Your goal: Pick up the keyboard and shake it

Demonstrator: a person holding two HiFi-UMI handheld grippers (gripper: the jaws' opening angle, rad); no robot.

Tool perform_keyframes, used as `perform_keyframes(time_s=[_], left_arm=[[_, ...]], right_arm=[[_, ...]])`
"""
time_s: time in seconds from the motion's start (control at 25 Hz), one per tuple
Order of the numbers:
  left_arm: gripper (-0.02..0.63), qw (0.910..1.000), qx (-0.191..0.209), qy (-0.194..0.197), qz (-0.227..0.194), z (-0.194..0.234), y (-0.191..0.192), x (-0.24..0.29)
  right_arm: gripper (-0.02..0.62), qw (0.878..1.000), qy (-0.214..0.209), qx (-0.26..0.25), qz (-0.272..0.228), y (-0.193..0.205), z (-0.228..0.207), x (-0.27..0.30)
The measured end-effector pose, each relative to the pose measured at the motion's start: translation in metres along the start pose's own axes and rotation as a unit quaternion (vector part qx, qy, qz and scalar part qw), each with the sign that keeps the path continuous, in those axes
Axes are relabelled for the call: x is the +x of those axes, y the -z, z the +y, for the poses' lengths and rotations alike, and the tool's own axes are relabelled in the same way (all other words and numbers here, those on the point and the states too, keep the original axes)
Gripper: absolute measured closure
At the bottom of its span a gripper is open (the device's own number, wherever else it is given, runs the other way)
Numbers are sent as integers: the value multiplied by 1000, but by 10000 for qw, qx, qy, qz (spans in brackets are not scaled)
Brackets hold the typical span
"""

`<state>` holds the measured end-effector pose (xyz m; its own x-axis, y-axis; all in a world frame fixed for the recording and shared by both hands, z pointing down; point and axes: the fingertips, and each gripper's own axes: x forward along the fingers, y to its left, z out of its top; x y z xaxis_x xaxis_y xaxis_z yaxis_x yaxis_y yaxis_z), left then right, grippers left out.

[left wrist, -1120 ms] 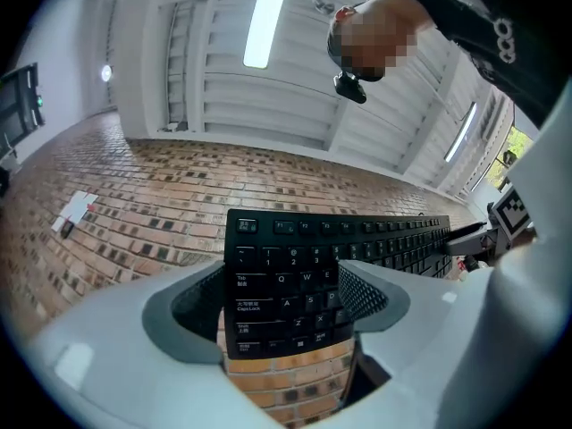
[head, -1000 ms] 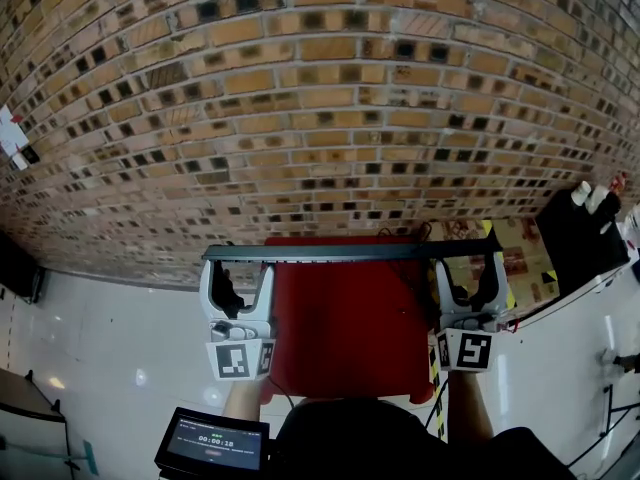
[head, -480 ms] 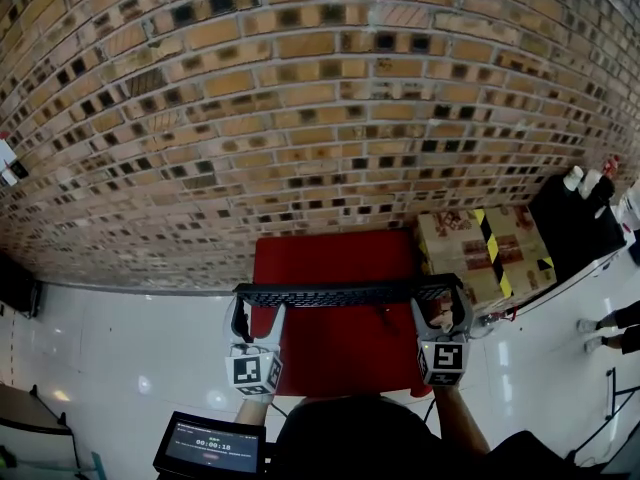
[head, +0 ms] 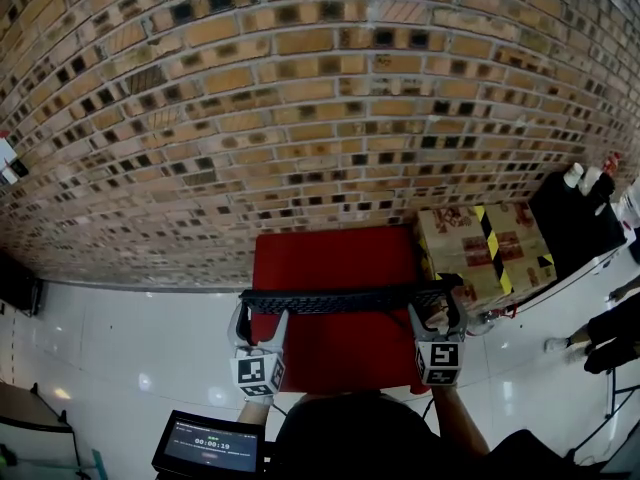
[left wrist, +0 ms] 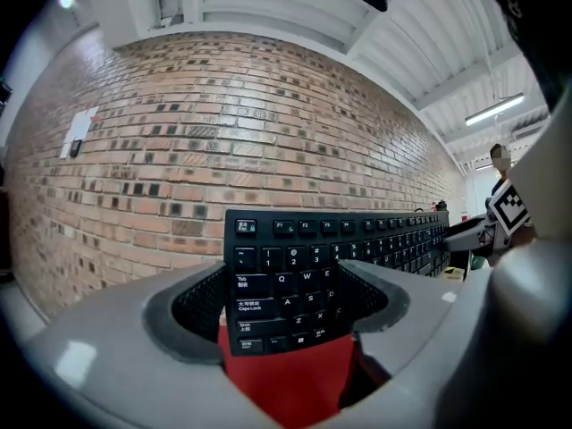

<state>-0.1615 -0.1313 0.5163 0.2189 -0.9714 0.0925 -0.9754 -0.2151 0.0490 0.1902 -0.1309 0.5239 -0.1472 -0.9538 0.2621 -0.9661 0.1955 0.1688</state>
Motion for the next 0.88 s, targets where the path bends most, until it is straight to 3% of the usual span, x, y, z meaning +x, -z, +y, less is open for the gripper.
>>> perform_keyframes(time_s=[0.88], left_arm=[[207, 9994, -70, -58, 331, 0, 21, -3]], right_arm=[[245, 9992, -87, 134, 364, 20, 6, 3]])
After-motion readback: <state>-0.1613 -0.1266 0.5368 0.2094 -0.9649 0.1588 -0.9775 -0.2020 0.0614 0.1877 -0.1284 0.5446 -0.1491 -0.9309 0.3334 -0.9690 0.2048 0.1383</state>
